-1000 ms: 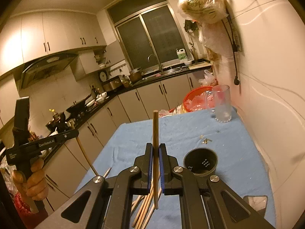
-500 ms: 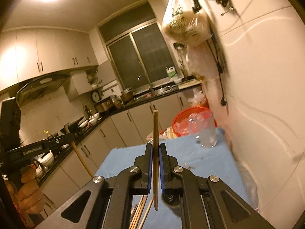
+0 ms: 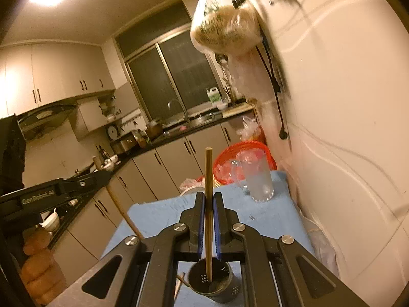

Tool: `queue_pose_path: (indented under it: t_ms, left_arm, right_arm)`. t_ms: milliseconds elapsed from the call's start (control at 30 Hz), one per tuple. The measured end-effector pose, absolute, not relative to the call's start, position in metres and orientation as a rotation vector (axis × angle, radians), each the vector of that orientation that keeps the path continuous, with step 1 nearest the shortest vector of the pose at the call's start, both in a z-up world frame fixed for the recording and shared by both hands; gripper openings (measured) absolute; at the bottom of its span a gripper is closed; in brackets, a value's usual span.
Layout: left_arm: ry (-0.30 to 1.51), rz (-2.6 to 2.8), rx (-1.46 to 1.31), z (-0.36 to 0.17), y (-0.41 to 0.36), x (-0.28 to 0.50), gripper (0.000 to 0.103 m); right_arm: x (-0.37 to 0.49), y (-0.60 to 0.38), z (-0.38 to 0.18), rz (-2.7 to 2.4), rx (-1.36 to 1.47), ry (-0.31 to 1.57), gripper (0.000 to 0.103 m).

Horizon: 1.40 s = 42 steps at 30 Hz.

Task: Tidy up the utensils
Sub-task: 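Lower both held chopsticks tip-first into the black holder, then open both tools to release the chopsticks into the holder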

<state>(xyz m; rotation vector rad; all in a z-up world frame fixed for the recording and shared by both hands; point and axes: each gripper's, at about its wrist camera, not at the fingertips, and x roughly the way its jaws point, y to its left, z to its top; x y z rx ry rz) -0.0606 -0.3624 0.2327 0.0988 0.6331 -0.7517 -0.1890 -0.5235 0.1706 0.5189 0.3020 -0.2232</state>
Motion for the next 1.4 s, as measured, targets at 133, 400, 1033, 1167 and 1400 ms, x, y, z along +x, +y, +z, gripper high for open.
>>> queue_pose_path:
  t_ms: [133, 400, 1033, 1167, 1400]
  left_arm:
    - [0.720, -0.730, 0.106, 0.201, -0.372, -0.041, 0.007]
    - [0.816, -0.703, 0.113, 0.162, -0.375, -0.023, 0.007]
    - [0.815, -0.694, 0.117, 0.161, -0.364, -0.023, 0.009]
    - [0.800, -0.695, 0.110, 0.167, -0.356, -0.028, 0.012]
    - [0.750, -0.688, 0.101, 0.180, -0.333, -0.039, 0.023]
  right_arm:
    - [-0.173, -0.525, 0.150, -0.208, 0.531, 0.365, 0.007]
    - [-0.144, -0.528, 0.109, -0.182, 0.564, 0.481, 0.007]
    - [-0.153, -0.526, 0.111, -0.198, 0.585, 0.480, 0.013]
    - [-0.163, -0.524, 0.118, -0.200, 0.584, 0.462, 0.013]
    - [-0.185, -0.514, 0.134, -0.213, 0.571, 0.417, 0.013]
